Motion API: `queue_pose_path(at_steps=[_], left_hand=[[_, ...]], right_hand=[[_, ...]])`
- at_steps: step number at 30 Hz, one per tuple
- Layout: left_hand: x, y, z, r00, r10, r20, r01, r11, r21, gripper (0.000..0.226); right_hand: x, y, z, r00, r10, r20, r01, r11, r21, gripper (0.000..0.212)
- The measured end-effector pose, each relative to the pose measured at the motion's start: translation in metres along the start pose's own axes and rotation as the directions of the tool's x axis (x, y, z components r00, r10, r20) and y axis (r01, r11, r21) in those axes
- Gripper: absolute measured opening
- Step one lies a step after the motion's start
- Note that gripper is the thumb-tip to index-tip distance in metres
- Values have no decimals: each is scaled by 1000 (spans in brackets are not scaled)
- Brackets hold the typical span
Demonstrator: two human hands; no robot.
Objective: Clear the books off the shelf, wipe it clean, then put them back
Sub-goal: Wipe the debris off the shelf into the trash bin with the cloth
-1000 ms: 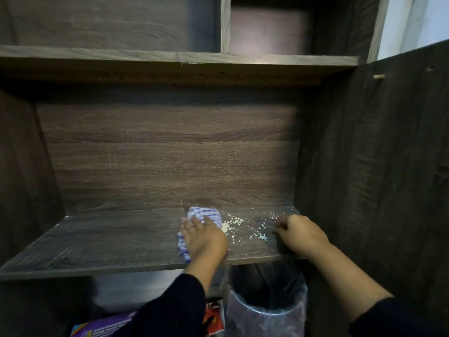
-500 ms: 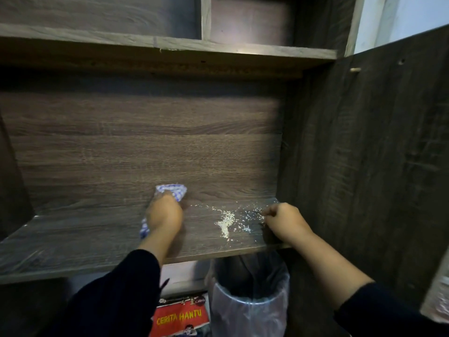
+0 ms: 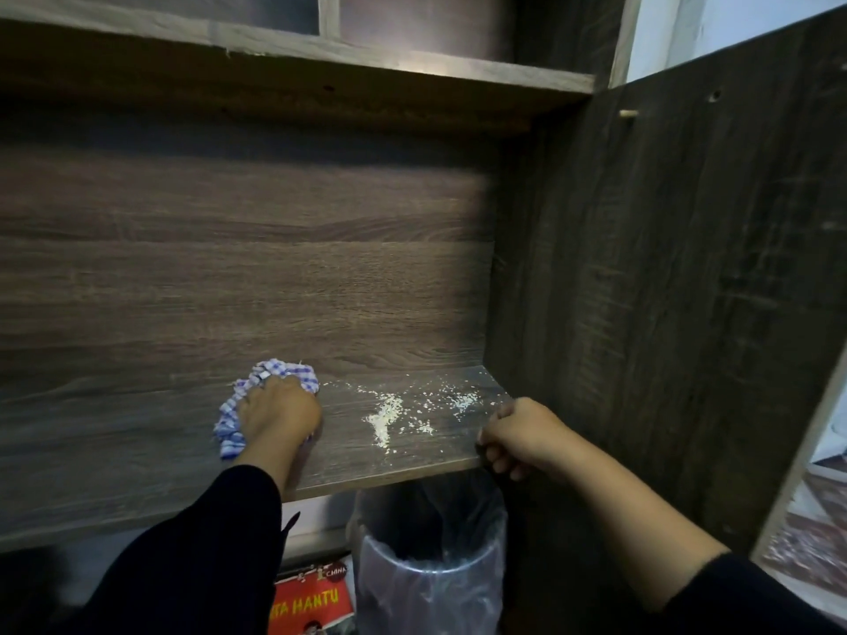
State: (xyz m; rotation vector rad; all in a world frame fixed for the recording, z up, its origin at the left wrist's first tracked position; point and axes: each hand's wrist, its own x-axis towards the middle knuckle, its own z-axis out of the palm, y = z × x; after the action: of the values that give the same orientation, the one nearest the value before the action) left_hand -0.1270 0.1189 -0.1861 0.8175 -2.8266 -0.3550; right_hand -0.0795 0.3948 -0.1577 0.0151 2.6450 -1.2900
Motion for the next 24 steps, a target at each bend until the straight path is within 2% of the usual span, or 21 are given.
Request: queue_pose_path(at_steps=[4, 8, 10, 13, 14, 15, 17, 18, 21, 24], left_hand=[[-6, 22, 9, 998, 62, -14, -62, 998, -5, 60], [-18, 56, 22, 977, 213, -15, -213, 976, -38, 45], [-27, 72, 28, 946, 324, -3, -321, 938, -133, 39], [-43, 92, 30, 895, 445, 8, -401, 814, -421, 39], [-44, 96, 27, 894, 447, -42, -409, 773, -486, 40], [-45, 98, 22, 899, 422, -116, -420, 759, -497, 42], [-41, 93, 9, 905, 354, -237, -422, 822, -384, 47], [-34, 87, 8, 910, 335, -243, -402, 855, -327, 47], [-16, 73, 16, 927, 374, -18, -362, 880, -307, 37], [-9, 79, 20, 894, 441, 82, -393, 858, -331, 36]], right_hand=[[-4, 8, 2, 993, 63, 98, -58, 997, -48, 22], [-3, 10, 1, 985, 106, 140, -91, 990, -110, 28], [-2, 10, 1, 976, 144, 164, -119, 981, -157, 28], [2, 17, 7, 944, 248, 217, -176, 937, -303, 16], [4, 20, 9, 934, 273, 230, -186, 922, -340, 14], [7, 26, 12, 927, 300, 227, -207, 910, -358, 20], [12, 36, 15, 916, 346, 203, -258, 895, -363, 31], [15, 41, 18, 909, 369, 196, -279, 886, -371, 33], [24, 53, 26, 873, 447, 192, -351, 852, -387, 32], [32, 61, 30, 885, 407, 226, -270, 844, -464, 28]])
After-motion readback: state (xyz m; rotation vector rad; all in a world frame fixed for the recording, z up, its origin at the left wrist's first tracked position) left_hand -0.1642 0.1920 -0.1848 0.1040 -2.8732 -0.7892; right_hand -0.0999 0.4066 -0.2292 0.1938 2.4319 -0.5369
